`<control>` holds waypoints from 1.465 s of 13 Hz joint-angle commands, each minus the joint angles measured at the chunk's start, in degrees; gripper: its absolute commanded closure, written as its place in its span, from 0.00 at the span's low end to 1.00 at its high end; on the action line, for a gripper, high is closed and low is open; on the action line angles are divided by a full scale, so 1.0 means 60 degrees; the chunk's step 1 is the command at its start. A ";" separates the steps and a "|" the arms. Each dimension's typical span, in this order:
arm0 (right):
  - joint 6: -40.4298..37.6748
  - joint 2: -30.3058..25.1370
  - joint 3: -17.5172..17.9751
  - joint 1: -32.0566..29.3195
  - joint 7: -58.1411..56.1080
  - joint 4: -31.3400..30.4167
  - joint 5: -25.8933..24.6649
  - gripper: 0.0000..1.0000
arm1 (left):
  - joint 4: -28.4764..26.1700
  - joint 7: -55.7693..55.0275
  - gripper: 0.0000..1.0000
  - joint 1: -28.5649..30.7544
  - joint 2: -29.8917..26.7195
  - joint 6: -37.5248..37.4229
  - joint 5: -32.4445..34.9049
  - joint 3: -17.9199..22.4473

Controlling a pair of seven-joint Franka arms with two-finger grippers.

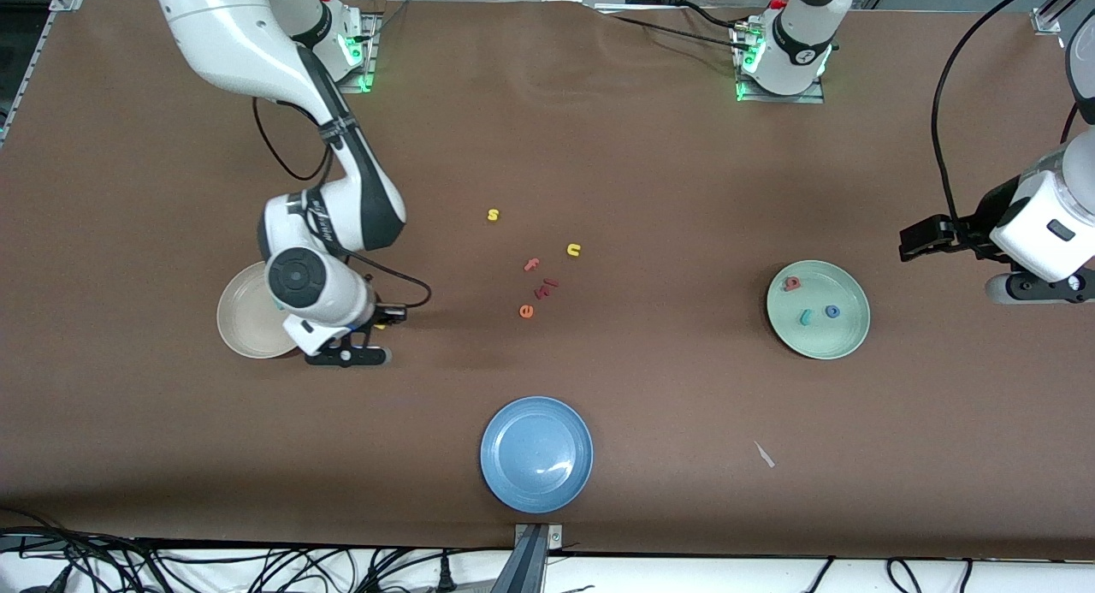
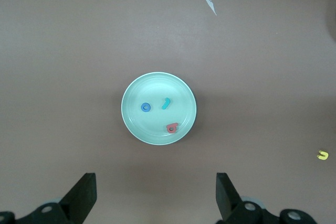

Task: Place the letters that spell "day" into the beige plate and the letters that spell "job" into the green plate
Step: 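Carry the yellow letter onto the beige plate and open the right gripper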

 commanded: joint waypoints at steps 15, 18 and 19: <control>-0.0340 -0.1441 -0.0840 -0.0293 -0.2058 -0.1345 0.0458 0.00 | -0.0297 0.0126 0.00 -0.0079 -0.0306 0.0070 -0.0203 0.0084; -0.1760 -0.1572 -0.0546 -0.0278 -0.1118 -0.0642 0.0458 0.00 | -0.0297 0.0126 0.00 -0.0079 -0.0306 0.0084 -0.0217 0.0084; -0.2331 -0.1602 -0.0545 -0.0264 -0.0942 -0.0335 0.0458 0.00 | -0.0297 0.0126 0.00 -0.0079 -0.0306 0.0070 -0.0232 0.0084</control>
